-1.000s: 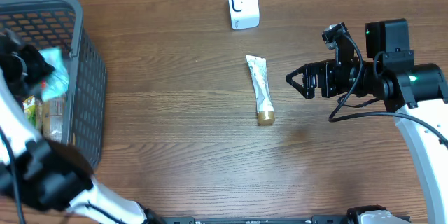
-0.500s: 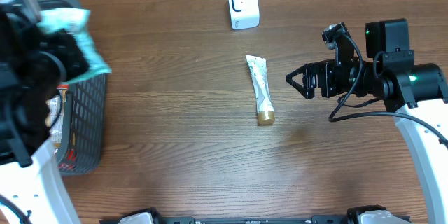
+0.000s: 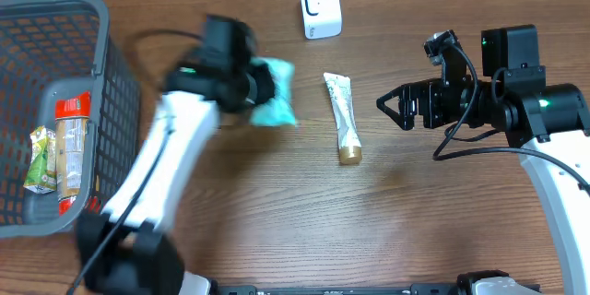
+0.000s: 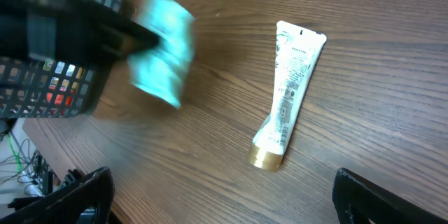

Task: Scan the item barcode
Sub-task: 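Place the green packet left of the tube and release, then reach into basket and grasp the red-capped spaghetti pack with left gripper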

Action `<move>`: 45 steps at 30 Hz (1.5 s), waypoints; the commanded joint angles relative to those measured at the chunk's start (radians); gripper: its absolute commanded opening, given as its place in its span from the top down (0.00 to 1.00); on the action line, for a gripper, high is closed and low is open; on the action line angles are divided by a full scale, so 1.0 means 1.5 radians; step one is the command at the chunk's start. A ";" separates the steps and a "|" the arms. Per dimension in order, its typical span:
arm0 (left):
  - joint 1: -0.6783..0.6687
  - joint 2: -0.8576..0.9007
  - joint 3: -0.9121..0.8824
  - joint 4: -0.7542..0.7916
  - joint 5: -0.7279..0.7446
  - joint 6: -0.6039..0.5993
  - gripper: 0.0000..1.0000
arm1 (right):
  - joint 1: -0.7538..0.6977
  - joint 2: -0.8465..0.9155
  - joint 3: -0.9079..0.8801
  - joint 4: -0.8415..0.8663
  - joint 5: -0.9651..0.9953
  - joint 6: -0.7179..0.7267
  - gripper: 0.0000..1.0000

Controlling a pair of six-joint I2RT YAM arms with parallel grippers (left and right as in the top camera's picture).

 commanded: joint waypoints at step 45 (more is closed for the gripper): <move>0.591 -0.077 0.454 -0.510 -0.245 0.081 0.27 | 0.003 0.001 0.014 0.002 -0.005 0.001 0.00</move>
